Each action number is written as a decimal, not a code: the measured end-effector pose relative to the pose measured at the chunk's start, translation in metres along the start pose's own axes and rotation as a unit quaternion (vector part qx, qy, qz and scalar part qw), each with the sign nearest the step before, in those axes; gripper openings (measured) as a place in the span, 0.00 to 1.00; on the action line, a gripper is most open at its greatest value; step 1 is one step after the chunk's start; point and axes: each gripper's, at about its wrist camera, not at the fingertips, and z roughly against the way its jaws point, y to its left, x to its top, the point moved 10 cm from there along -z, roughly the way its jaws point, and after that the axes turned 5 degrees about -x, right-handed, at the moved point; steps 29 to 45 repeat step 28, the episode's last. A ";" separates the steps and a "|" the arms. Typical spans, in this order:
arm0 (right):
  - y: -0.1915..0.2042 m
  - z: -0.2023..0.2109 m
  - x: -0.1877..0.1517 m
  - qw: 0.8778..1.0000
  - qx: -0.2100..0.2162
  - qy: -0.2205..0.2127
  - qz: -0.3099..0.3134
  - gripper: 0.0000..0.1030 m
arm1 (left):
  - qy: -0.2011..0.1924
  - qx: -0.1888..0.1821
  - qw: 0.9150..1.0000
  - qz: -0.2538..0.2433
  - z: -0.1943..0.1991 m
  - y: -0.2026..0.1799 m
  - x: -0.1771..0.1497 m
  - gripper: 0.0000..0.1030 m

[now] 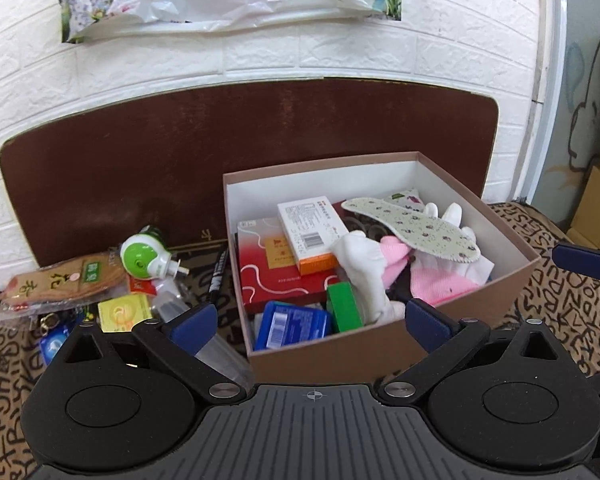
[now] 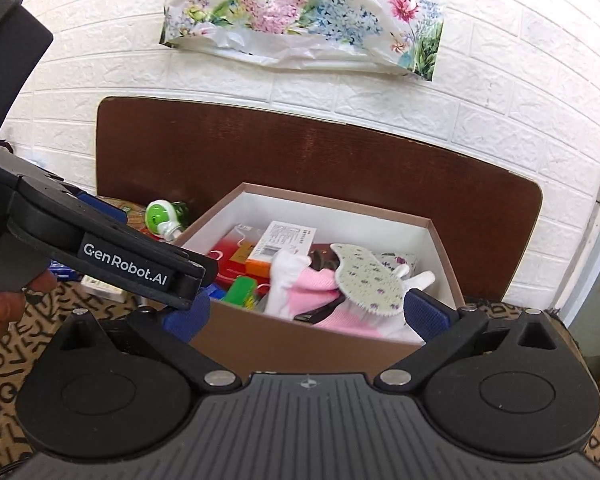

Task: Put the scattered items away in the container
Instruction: 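Withdraw both tools from the box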

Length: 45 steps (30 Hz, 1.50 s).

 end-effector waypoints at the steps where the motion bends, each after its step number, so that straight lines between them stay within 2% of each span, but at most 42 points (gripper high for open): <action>1: 0.002 0.005 -0.001 1.000 0.000 -0.001 0.000 1.00 | 0.000 0.000 1.000 0.000 0.004 0.000 -0.002 1.00; 9: 0.012 0.036 -0.009 1.000 -0.004 0.000 -0.003 1.00 | -0.004 0.004 1.000 -0.003 0.034 -0.001 -0.018 1.00; 19: -0.006 0.062 -0.029 0.999 -0.039 0.012 -0.020 1.00 | 0.002 0.011 1.000 -0.008 0.051 -0.008 -0.038 1.00; 24: -0.010 0.067 -0.037 0.999 -0.043 0.014 -0.027 1.00 | -0.005 -0.004 1.000 -0.017 0.055 -0.018 -0.042 1.00; 45: -0.010 0.067 -0.039 0.999 -0.041 0.014 -0.033 1.00 | -0.006 -0.004 1.000 -0.018 0.056 -0.022 -0.044 1.00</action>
